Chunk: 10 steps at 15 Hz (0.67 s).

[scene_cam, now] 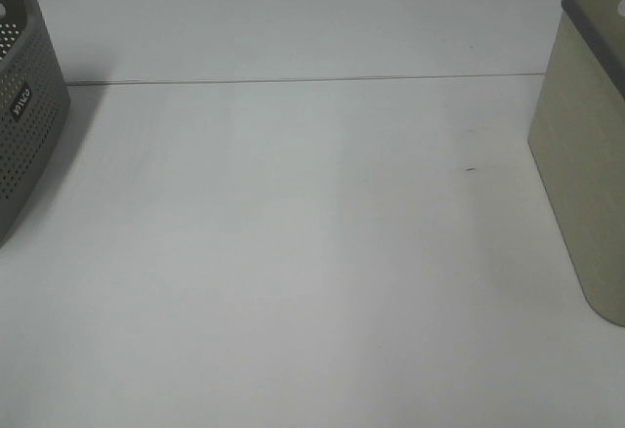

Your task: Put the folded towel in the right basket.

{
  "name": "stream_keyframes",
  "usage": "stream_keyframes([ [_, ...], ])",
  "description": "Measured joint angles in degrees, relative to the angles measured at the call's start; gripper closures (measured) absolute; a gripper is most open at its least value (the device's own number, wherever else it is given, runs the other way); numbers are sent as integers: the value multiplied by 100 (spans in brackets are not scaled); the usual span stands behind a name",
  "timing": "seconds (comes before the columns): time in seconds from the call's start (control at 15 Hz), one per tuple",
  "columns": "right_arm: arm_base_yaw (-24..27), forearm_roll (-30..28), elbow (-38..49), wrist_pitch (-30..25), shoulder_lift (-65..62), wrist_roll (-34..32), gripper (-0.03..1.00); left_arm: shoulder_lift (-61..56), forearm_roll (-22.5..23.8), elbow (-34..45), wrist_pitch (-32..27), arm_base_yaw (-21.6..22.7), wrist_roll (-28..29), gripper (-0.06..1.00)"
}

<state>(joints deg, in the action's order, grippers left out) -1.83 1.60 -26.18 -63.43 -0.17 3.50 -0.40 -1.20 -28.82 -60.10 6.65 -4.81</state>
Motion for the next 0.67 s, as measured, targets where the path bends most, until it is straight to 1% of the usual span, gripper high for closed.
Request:
stream_keyframes([
  [0.67,0,0,0,0,0,0,11,0,0,0,0,0,0,-5],
])
